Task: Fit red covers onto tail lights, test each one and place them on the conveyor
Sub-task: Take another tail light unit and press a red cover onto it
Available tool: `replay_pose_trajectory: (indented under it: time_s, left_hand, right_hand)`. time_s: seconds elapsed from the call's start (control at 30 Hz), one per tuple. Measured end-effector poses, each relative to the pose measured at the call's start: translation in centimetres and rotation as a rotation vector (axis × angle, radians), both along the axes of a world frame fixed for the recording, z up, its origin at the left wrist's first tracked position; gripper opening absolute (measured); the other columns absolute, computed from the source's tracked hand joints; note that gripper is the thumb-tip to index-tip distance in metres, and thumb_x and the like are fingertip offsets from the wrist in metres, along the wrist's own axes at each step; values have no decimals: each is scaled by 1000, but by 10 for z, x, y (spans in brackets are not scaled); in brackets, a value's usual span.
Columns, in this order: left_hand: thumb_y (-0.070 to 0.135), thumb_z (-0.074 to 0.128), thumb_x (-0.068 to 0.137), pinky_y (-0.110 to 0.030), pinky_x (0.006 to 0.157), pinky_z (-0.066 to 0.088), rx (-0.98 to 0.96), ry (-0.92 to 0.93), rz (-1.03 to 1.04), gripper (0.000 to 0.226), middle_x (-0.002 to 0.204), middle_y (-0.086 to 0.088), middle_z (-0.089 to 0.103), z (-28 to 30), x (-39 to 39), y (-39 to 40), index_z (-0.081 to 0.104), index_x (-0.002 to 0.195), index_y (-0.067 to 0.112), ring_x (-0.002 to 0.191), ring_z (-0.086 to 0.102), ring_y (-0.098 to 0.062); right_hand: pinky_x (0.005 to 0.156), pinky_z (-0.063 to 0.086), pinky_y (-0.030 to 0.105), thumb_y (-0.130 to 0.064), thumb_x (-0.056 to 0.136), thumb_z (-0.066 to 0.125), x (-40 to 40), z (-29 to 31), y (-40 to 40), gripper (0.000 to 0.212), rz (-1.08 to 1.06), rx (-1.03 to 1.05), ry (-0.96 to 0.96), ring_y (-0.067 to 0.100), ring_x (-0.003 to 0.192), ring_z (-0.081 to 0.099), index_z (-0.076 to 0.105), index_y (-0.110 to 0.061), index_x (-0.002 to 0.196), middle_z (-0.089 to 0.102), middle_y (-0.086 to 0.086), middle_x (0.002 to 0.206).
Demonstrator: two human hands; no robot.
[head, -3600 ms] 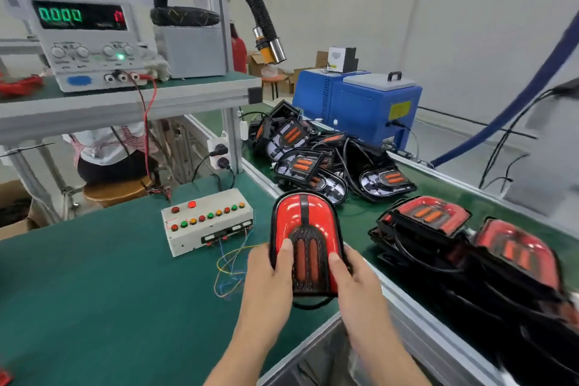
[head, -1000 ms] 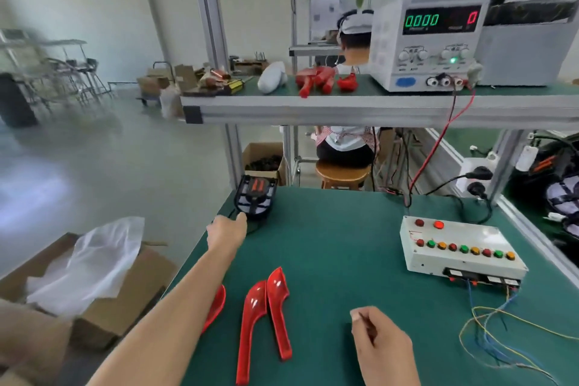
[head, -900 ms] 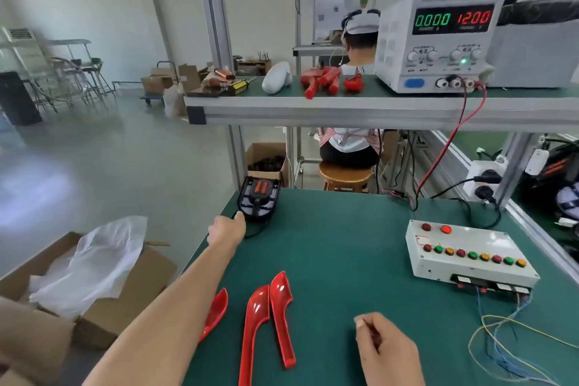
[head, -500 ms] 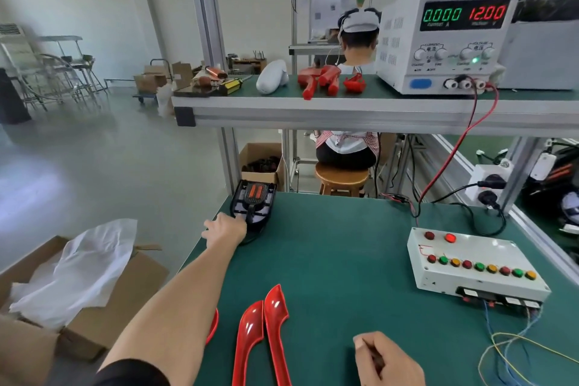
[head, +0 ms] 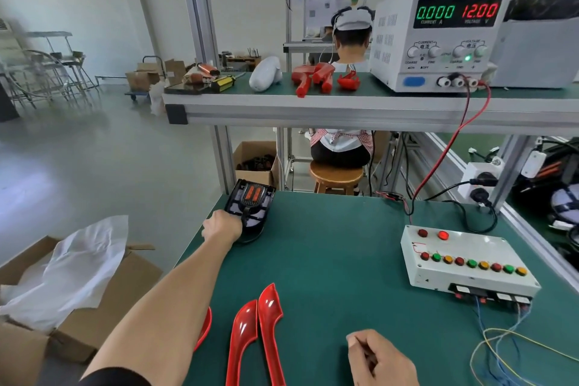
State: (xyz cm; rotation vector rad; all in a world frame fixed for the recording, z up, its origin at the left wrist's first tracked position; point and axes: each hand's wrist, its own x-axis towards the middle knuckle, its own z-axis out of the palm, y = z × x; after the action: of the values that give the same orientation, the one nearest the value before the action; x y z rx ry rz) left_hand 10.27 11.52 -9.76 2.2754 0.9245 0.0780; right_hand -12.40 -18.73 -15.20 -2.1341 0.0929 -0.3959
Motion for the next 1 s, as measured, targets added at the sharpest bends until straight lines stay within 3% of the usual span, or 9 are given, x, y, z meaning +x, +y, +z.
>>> replay_pose_trajectory:
  time_s: [0.13, 0.23, 0.4, 0.5, 0.6, 0.73, 0.8, 0.9, 1.0]
  left_hand:
    - [18, 53, 98, -40, 84, 54, -116, -54, 22, 41, 135, -28, 50, 6, -5, -6, 53, 134, -2, 106, 58, -40]
    - [15, 51, 100, -32, 66, 48, -219, -93, 14, 33, 129, -27, 56, 8, -8, -4, 55, 125, -5, 99, 56, -34]
    - [1, 52, 101, -40, 66, 61, -608, -269, 64, 12, 107, -20, 70, 15, -19, -11, 61, 105, -5, 85, 72, -33]
    - [0, 54, 101, -40, 65, 63, -726, -315, 36, 10, 94, -16, 71, 25, -30, -20, 63, 101, -4, 73, 72, -28]
    - [-5, 52, 99, -35, 54, 63, -812, -333, -28, 13, 89, -16, 72, 33, -43, -31, 63, 92, -4, 70, 72, -25]
    - [-6, 50, 96, -45, 80, 63, -736, -377, -57, 16, 90, -16, 69, 41, -57, -40, 61, 86, -2, 72, 70, -25]
    - [-6, 51, 96, -43, 79, 62, -734, -427, 19, 12, 91, -15, 68, 45, -62, -37, 62, 94, -3, 72, 69, -26]
    - [-11, 48, 97, -48, 83, 59, -852, -470, 160, 30, 112, -20, 68, 46, -71, -26, 59, 124, -5, 94, 69, -35]
    - [-11, 43, 99, -64, 98, 51, -995, -438, 244, 38, 130, -24, 64, 42, -78, -13, 57, 133, -1, 117, 64, -42]
  right_hand:
    - [49, 44, 14, -11, 78, 77, -2, 4, 0, 32, 3, -30, 19, 8, 49, 52, 64, -34, 59, 57, -12, 52]
    - [55, 48, 19, -15, 81, 75, -2, 6, 2, 32, -9, -27, 64, 9, 56, 56, 64, -35, 59, 59, -13, 56]
    - [58, 46, 14, -18, 84, 73, -2, 8, 1, 32, -5, 14, 109, 7, 63, 57, 64, -37, 60, 61, -15, 59]
    - [62, 48, 19, -20, 87, 69, -5, 10, 0, 24, 15, 86, 140, 9, 60, 57, 67, -37, 70, 65, -10, 63]
    - [60, 46, 14, -20, 91, 65, -9, 16, -4, 24, 33, 175, 148, 8, 58, 57, 69, -33, 71, 68, -7, 65]
    - [57, 45, 14, -23, 95, 62, -19, 22, -11, 22, 24, 269, 165, 3, 56, 59, 71, -32, 77, 71, -12, 69]
    - [60, 47, 18, -23, 96, 62, -25, 23, -14, 22, 42, 254, 182, 3, 58, 60, 71, -32, 78, 72, -13, 70]
    - [55, 45, 12, -24, 96, 62, -33, 25, -15, 21, 63, 246, 198, 2, 56, 60, 71, -30, 78, 72, -11, 71]
    - [57, 48, 16, -23, 95, 63, -37, 25, -14, 21, 42, 242, 191, 5, 54, 57, 71, -30, 77, 71, -10, 69]
